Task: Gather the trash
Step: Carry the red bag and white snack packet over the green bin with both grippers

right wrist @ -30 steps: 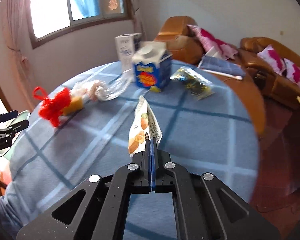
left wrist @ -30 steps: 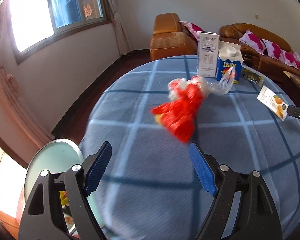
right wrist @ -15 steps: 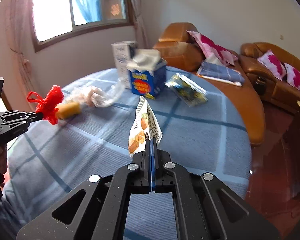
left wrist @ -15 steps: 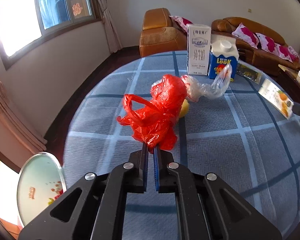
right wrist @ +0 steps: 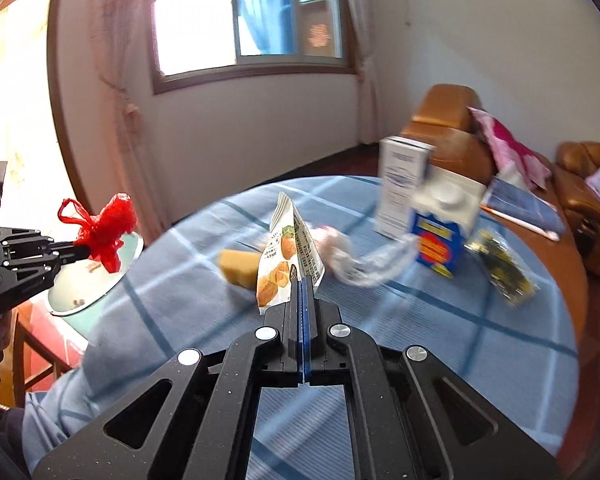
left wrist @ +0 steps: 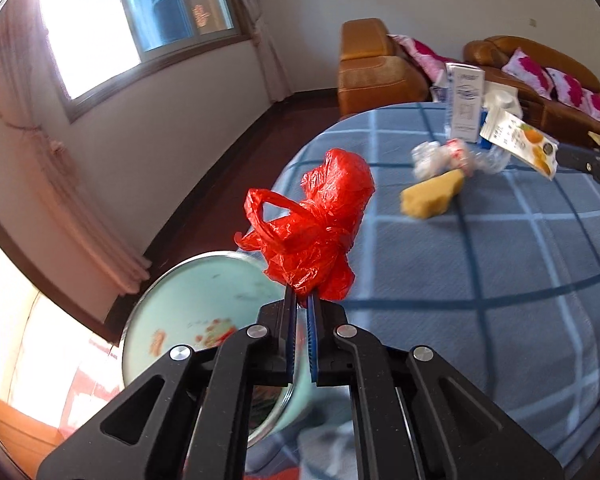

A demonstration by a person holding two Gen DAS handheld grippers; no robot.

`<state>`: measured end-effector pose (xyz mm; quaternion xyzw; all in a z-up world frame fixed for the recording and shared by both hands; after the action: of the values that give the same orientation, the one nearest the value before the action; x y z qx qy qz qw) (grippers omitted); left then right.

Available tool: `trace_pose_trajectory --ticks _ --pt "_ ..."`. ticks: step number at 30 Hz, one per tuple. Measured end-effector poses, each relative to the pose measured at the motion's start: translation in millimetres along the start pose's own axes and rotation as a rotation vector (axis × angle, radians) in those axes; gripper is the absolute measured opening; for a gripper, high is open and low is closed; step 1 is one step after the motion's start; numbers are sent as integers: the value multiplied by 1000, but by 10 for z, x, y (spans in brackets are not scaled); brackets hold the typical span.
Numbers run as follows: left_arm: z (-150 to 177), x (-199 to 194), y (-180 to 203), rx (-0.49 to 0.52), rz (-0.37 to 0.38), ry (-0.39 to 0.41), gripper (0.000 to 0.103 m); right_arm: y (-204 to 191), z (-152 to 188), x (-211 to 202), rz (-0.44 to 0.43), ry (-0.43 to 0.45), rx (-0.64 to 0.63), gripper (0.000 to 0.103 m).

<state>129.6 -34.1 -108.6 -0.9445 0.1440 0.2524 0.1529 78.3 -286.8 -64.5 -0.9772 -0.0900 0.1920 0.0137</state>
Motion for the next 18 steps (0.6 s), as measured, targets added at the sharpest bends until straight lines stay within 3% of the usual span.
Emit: trace_pose_trajectory --ticks 18 --pt "488 -167 -814 -18 -168 -79 4 -961 -134 709 -210 -50 -141 1"
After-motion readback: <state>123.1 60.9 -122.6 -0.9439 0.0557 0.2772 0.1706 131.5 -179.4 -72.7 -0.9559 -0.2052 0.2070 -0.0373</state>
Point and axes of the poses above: each gripper's, at about its wrist camera, not at the fingertips, and x roughly the way its jaws point, y to its right, z to its underside, the point moved 6 cm from there along x, roughly the way its jaws point, and after that the axes turned 12 degrees about y, right-handed, at the moved point
